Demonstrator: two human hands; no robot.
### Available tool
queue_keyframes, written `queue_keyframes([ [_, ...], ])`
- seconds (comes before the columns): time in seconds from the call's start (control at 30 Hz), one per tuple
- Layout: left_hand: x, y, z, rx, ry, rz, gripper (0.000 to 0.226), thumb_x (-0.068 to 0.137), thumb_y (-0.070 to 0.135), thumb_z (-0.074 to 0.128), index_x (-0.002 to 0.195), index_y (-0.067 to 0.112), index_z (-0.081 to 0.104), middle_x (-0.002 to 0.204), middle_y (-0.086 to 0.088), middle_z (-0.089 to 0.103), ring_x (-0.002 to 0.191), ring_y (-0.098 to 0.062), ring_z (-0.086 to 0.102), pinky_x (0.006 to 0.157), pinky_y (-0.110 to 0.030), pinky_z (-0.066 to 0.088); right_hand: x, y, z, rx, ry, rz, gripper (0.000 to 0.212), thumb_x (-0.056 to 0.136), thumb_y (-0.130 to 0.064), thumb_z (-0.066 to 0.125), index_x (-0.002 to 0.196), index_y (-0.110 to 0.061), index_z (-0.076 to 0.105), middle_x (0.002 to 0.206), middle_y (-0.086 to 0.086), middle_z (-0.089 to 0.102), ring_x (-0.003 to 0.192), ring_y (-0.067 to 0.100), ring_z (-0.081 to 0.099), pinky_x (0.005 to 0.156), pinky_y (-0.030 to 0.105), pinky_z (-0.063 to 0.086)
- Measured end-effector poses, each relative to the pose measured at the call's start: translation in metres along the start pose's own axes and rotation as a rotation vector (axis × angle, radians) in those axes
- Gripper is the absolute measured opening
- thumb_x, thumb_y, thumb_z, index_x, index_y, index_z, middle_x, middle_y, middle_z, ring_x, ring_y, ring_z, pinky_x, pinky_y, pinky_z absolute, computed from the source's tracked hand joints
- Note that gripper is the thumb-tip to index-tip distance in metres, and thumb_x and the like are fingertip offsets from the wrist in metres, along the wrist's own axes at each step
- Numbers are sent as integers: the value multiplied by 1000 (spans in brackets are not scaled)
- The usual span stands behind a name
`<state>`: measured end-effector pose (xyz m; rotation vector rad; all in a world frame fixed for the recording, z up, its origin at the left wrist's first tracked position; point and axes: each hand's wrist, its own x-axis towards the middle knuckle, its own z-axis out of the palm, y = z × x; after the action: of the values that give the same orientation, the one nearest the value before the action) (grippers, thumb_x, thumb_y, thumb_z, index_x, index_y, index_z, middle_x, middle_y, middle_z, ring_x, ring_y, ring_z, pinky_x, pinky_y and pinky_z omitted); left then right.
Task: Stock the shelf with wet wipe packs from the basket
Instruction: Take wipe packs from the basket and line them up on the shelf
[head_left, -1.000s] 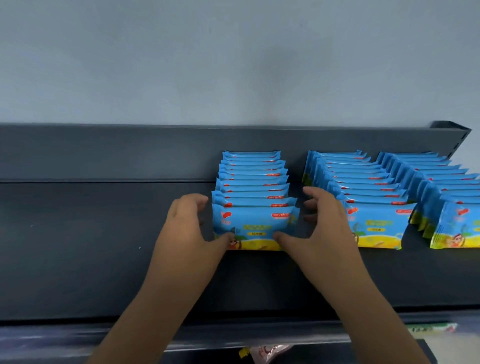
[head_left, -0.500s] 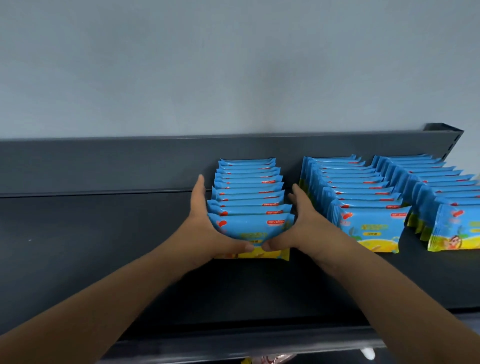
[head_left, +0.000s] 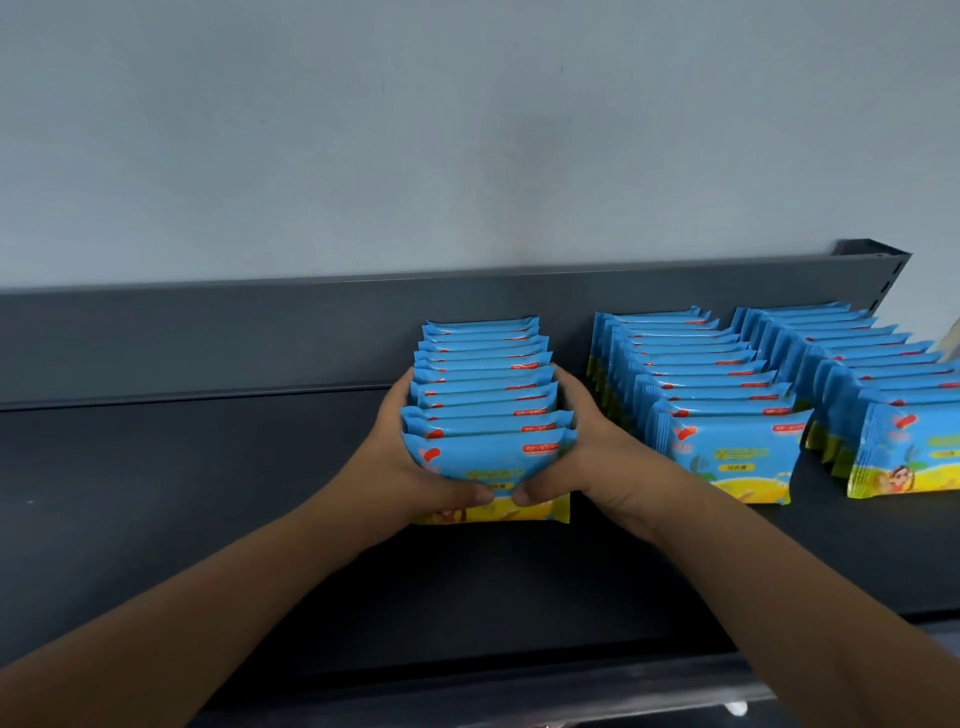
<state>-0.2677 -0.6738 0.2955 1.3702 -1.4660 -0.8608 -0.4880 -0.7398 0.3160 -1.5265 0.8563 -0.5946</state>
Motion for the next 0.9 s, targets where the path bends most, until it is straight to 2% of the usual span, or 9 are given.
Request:
queue_keyframes([
  [0.17,-2,0,-5,-48,-40,-27,138,56,-3,94,160,31,9,143,17,53,126,6,57,93,-17,55,3,0,-4,-8,-38,31,153,56,19,85,157,-52,-5,138,-18,58,121,14,64,98,48,57],
  [0.23,2,-2,-6,-40,-48,-11,134,57,-5,93,158,31,14,138,21,56,125,6,58,92,-16,55,3,-3,-5,-16,-60,22,153,62,23,81,155,-54,-13,140,-21,54,117,10,65,94,43,59],
  [0.33,10,-3,-4,31,-48,21,114,54,-3,95,145,29,34,127,22,64,122,6,60,91,-14,54,6,-4,-7,-22,-56,13,153,62,24,80,155,-54,-14,141,-22,53,116,10,66,93,42,59],
  [0.43,12,-7,-3,50,-54,35,124,54,0,97,154,19,26,134,16,61,127,2,58,96,-15,52,7,-1,-8,-26,-55,9,152,62,23,81,156,-54,-10,136,-21,59,115,9,67,95,45,58],
  [0.57,11,-6,-4,6,-72,47,129,57,-3,97,156,22,20,142,9,55,130,0,56,102,-21,52,8,1,-11,-55,-88,2,150,62,22,81,156,-54,-9,131,-23,64,116,9,66,97,46,57],
  [0.67,11,-8,-5,38,-67,15,140,51,12,103,160,21,15,140,23,56,131,3,54,104,-22,52,9,0,-11,-60,-89,12,151,61,21,82,156,-53,-10,136,-20,62,119,10,65,99,46,56],
  [0.77,5,-10,-5,-16,-38,-28,154,53,4,99,161,26,-9,135,40,45,121,22,50,91,-6,49,3,-2,-7,-84,-25,47,158,54,8,91,155,-51,-15,160,-22,33,131,10,54,104,43,53],
  [0.83,-3,-4,-4,-49,-24,-63,156,55,-4,96,160,31,-14,143,34,36,123,17,51,96,-10,50,-3,-3,-4,-136,4,30,160,53,0,94,155,-49,-18,164,-30,13,136,4,45,105,39,52],
  [0.9,-7,-2,-4,-23,-27,-78,160,52,3,100,158,34,-15,150,27,34,128,14,48,100,-10,47,-6,-3,-1,-181,15,11,157,58,-1,94,155,-47,-21,159,-35,14,125,-13,48,102,33,54],
])
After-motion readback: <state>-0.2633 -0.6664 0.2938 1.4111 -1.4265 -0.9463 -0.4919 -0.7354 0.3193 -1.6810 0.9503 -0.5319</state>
